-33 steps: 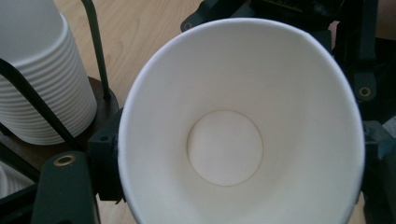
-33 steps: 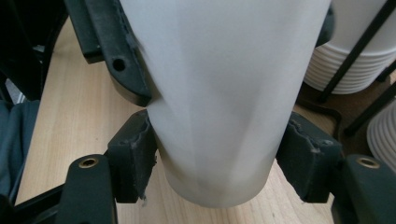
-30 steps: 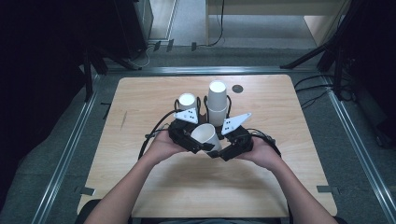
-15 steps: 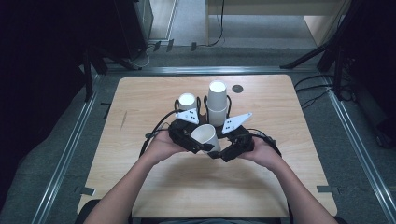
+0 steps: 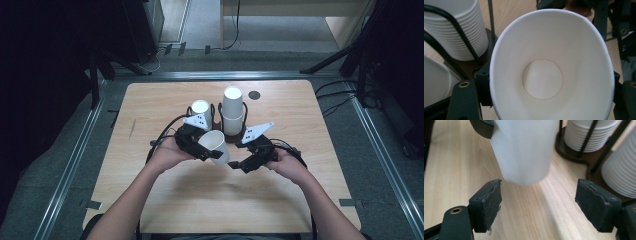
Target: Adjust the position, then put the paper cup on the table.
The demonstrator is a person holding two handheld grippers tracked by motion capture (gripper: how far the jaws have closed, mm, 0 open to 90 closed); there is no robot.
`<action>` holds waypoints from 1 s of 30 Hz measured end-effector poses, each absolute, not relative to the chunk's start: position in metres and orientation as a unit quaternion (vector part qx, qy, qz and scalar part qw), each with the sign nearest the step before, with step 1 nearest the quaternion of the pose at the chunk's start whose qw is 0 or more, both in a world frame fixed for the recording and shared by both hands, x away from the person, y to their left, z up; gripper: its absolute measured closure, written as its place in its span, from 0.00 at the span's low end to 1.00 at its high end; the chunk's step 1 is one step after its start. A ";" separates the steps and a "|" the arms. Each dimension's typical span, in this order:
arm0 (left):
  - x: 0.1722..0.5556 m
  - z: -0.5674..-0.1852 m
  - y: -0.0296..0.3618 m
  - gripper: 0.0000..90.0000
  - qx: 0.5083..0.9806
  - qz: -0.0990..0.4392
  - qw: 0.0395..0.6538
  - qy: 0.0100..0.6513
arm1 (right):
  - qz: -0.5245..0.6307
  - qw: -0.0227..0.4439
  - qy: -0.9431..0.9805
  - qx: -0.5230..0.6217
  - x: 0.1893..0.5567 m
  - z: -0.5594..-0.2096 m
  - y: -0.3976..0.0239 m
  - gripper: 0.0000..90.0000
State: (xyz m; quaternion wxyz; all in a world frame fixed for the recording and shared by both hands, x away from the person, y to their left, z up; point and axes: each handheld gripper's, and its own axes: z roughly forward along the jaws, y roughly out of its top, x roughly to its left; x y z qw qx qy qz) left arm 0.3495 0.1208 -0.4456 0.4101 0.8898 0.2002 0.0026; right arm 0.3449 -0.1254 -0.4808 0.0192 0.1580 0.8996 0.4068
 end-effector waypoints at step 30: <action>0.352 -0.446 0.156 0.28 0.905 -0.001 0.374 0.204 | 0.408 0.061 0.891 0.190 0.346 -0.474 -0.161 0.24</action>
